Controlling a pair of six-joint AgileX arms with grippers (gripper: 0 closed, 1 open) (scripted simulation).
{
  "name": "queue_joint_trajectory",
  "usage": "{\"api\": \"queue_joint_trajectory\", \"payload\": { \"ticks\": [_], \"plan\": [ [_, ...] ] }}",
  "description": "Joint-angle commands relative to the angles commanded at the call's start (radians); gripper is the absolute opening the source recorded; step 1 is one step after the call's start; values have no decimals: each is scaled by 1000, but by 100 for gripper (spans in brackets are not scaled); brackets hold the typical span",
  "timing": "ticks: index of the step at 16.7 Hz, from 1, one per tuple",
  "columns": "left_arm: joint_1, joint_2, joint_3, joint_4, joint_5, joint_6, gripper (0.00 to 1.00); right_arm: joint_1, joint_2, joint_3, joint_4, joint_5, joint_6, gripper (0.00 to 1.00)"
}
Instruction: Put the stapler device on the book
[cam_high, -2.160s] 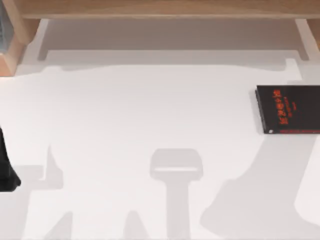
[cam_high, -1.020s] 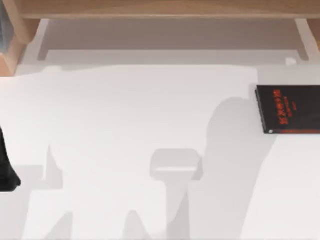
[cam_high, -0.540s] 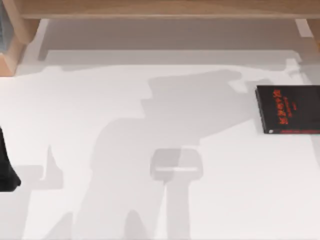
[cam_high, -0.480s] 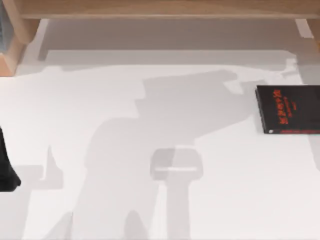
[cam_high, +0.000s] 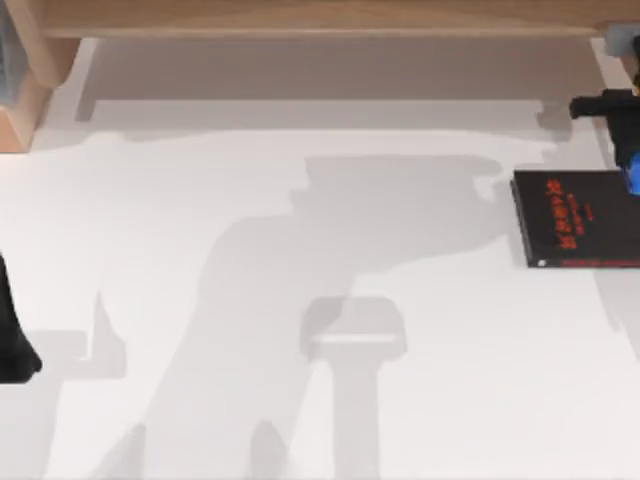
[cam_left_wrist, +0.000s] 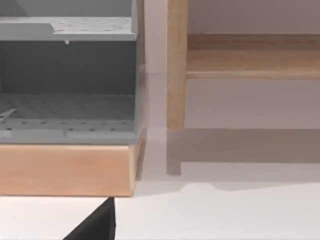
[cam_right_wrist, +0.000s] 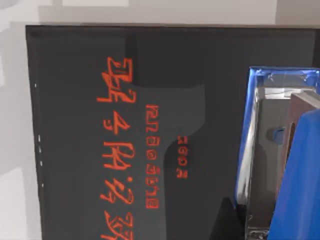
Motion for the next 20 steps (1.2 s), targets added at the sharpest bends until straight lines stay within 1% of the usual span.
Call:
{"api": "queue_joint_trajectory", "payload": {
  "ticks": [2, 8, 16, 20],
  "plan": [
    [0, 0, 0, 0, 0, 0, 100, 1, 18, -14, -1, 4, 34, 0],
    [0, 0, 0, 0, 0, 0, 100, -1, 16, -12, 1, 2, 36, 0],
    [0, 0, 0, 0, 0, 0, 100, 91, 22, -20, 149, -13, 9, 0],
    [0, 0, 0, 0, 0, 0, 100, 57, 41, -53, 143, -6, 21, 0]
  ]
}}
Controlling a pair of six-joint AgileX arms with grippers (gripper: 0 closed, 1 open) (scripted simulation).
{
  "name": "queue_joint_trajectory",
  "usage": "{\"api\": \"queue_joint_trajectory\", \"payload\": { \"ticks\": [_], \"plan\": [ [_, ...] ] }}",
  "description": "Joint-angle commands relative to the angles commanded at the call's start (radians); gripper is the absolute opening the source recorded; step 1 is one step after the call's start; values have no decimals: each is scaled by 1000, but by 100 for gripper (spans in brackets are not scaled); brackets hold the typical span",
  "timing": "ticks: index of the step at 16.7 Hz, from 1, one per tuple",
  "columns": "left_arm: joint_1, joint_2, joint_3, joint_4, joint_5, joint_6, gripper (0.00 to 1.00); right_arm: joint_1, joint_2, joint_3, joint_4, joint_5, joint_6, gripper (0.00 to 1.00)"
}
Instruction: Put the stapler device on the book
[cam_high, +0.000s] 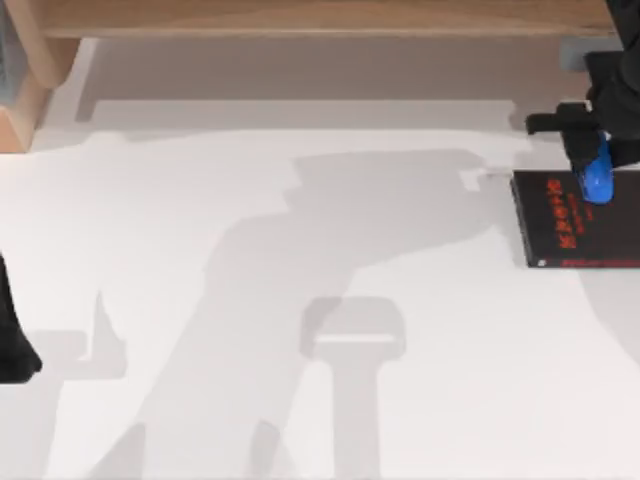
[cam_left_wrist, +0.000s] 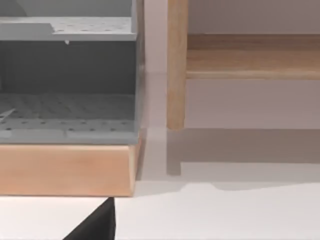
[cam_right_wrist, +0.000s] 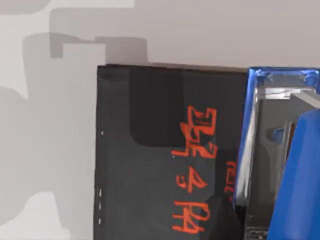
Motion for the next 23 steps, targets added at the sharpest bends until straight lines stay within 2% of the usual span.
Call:
{"api": "queue_joint_trajectory", "payload": {
  "ticks": [8, 21, 23],
  "plan": [
    [0, 0, 0, 0, 0, 0, 100, -56, 13, -27, -44, 11, 17, 0],
    [0, 0, 0, 0, 0, 0, 100, -56, 13, -27, -44, 11, 17, 98],
    [0, 0, 0, 0, 0, 0, 100, -56, 13, -27, -44, 11, 17, 100]
  ]
}}
